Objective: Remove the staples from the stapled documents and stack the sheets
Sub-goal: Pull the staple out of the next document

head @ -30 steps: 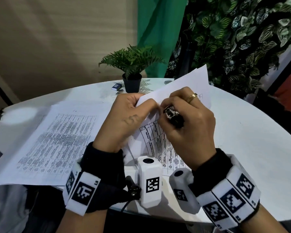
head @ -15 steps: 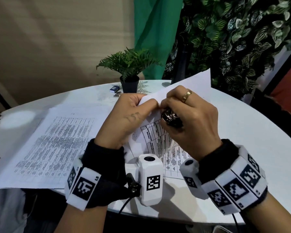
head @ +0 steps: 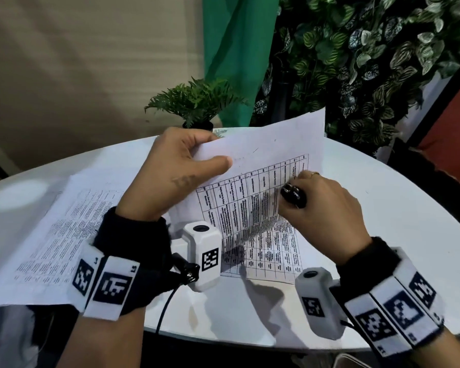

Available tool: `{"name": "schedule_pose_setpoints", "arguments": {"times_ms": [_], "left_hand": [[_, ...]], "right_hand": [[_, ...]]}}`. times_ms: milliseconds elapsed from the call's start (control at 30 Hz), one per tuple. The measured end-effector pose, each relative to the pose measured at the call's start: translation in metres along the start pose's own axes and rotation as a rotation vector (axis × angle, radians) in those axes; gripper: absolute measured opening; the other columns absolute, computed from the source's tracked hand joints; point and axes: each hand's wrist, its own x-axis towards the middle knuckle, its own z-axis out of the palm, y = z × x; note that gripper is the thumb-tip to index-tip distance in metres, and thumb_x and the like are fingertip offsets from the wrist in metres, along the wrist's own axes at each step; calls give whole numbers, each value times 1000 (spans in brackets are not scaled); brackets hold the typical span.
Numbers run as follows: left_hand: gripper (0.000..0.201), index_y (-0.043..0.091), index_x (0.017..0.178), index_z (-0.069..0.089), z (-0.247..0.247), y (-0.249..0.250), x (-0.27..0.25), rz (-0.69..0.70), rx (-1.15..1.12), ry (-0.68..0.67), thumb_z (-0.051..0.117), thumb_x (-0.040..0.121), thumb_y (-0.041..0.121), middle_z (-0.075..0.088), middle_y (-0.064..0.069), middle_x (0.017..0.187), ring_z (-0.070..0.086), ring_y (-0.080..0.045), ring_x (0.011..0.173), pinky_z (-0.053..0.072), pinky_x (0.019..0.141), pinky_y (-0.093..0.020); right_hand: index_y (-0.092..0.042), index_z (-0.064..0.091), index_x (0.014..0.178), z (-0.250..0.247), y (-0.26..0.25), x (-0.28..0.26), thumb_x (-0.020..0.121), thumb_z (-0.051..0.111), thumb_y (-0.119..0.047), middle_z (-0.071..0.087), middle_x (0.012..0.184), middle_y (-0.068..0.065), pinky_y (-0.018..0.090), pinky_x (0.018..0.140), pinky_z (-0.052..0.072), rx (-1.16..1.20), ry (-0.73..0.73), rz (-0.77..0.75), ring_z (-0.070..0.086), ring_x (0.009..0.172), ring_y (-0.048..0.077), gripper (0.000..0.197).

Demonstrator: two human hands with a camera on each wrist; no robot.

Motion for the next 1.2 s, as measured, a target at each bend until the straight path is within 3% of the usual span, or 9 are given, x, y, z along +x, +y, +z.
{"name": "schedule_pose_setpoints", "arguments": {"times_ms": [133,367,467,567,667,800,900,1067,1200], "left_hand": [[5,22,67,68,0,3,3,16,58,-22,68,68,26,63,12,57,56,1,52,44,53,-12],[16,22,68,70,-3,-2,6,8,81,-48,71,62,37,67,6,66,61,-5,60,50,60,-22],[31,18,76,72,-6,-4,5,4,71,-65,70,59,44,72,-6,75,65,-12,66,55,66,-34],[34,14,80,71,-8,-4,5,3,56,-79,71,61,42,72,-11,78,64,-13,66,54,65,-31],[32,11,81,71,-10,-3,6,2,61,-108,81,62,35,72,-7,78,65,-12,66,54,64,-26],[43,17,84,75,-9,4,5,15,246,-85,82,57,50,74,-3,82,70,-22,80,56,80,-47],[50,17,82,75,-5,9,7,30,335,-105,69,58,61,73,-6,77,69,-22,77,53,79,-50],[22,9,77,74,6,10,12,45,253,-124,78,74,30,69,-19,75,63,-30,64,52,63,-37],[11,11,76,74,8,9,10,14,143,-142,75,76,22,71,-14,75,60,-14,64,46,60,-25]], "right_hand": [[-21,51,69,1,7,-2,85,52,-32,58,91,-8,29,59,29,-104,-80,49,56,83,27,20],[-22,56,81,-6,17,1,81,59,-27,51,90,-3,30,62,28,-98,-37,85,50,82,27,5],[-24,48,92,-8,31,9,81,64,-26,47,99,-1,30,68,32,183,80,143,45,83,19,20],[-22,45,108,-10,40,17,79,71,-23,55,110,0,21,65,38,649,14,257,55,88,18,39],[-18,57,87,-16,36,20,84,63,-10,66,72,-4,15,45,33,927,-122,313,58,60,8,10],[-16,58,68,-15,33,17,85,60,-10,65,65,-2,23,51,30,991,-113,320,56,58,8,18],[-16,56,68,-10,34,13,86,59,-10,65,57,-9,21,50,30,986,-77,335,56,57,7,19],[-17,52,65,-10,33,7,87,59,-11,61,53,-11,21,50,32,1023,-53,370,55,58,8,24],[-17,55,76,-8,37,6,90,58,-24,60,60,-8,17,48,36,1079,3,371,58,58,3,16]]}}
